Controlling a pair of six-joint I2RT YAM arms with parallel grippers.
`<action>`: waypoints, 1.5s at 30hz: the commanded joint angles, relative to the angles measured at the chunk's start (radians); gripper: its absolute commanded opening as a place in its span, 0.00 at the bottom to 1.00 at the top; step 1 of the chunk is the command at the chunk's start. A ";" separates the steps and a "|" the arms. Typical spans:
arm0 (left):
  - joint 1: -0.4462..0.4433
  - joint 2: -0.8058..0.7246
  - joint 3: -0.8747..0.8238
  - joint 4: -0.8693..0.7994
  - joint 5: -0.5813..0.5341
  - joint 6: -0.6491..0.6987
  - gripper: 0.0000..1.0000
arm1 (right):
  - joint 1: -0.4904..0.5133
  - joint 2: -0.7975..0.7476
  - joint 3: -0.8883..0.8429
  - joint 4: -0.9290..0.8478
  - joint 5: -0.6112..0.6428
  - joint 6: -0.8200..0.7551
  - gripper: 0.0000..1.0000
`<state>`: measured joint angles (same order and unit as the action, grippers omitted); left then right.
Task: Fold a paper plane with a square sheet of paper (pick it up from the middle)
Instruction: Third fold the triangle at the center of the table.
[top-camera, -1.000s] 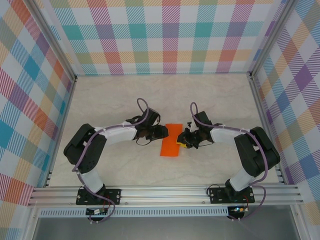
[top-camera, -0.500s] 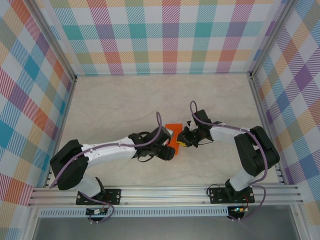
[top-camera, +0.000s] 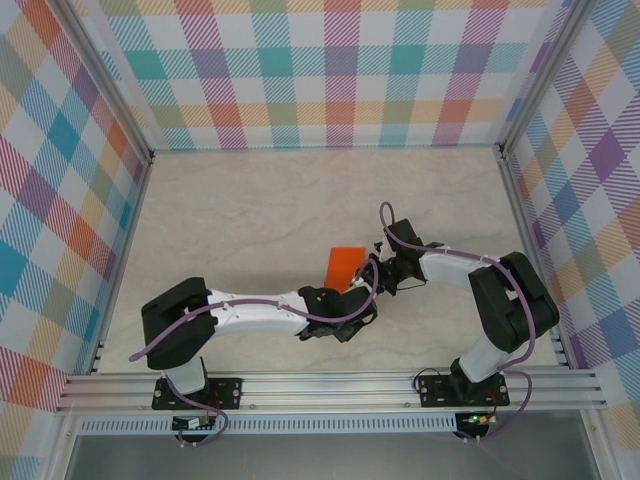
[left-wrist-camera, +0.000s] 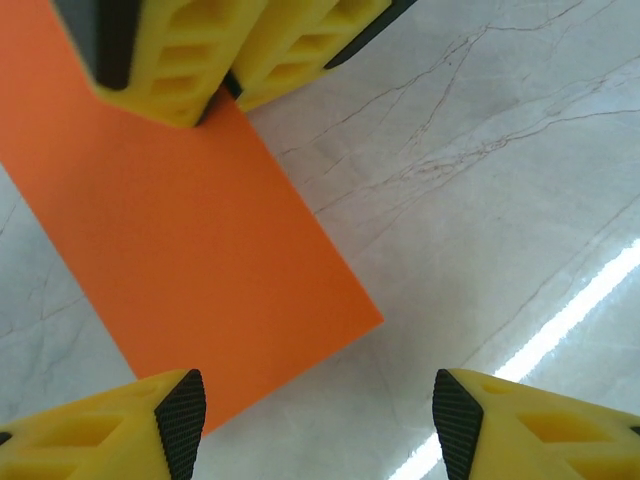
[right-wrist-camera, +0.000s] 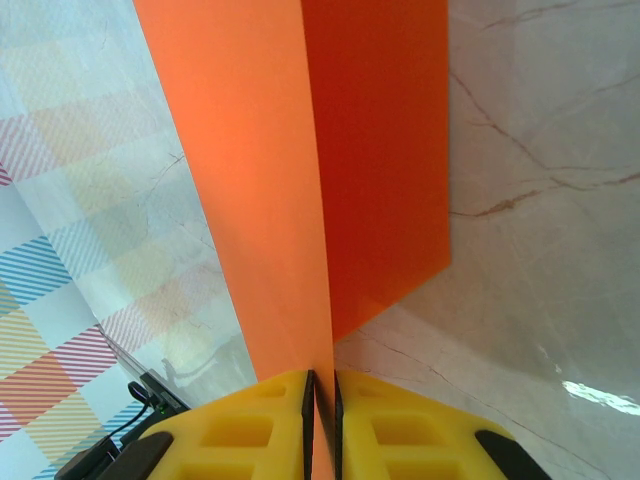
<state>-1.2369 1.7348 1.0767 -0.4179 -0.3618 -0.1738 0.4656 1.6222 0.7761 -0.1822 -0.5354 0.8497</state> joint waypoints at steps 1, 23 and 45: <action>-0.028 0.050 0.048 -0.023 -0.094 0.036 0.63 | 0.004 0.005 0.018 -0.022 -0.014 -0.011 0.15; 0.012 -0.058 -0.035 0.035 -0.060 -0.010 0.00 | -0.001 -0.024 0.020 -0.057 0.011 -0.039 0.19; 0.238 -0.166 -0.149 0.131 0.380 -0.053 0.00 | -0.011 0.095 0.280 -0.223 0.113 -0.197 0.14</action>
<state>-1.0195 1.5974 0.9428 -0.3012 -0.0475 -0.2169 0.4435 1.6703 1.0122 -0.3683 -0.4023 0.6971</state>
